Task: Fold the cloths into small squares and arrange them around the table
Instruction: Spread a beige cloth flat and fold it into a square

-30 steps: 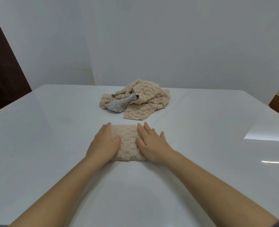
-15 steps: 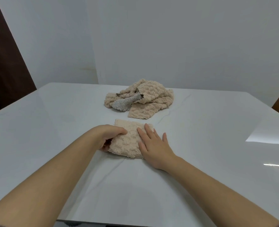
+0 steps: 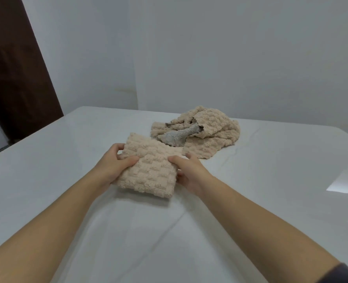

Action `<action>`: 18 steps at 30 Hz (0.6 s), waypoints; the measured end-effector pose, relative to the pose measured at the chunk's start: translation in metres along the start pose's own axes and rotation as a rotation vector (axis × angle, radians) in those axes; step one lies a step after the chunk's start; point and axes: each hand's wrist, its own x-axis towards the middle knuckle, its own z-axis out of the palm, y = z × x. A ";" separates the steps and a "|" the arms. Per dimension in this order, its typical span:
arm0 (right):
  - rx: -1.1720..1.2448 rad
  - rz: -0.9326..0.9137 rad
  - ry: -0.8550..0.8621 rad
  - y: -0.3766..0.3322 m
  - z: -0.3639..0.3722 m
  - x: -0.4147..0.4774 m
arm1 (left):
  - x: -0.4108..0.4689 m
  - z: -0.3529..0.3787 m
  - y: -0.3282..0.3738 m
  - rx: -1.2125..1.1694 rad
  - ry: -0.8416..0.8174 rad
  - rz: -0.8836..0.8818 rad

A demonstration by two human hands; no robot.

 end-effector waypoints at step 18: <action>-0.223 -0.065 -0.153 -0.007 0.171 0.089 | 0.079 -0.172 -0.036 0.309 0.173 -0.165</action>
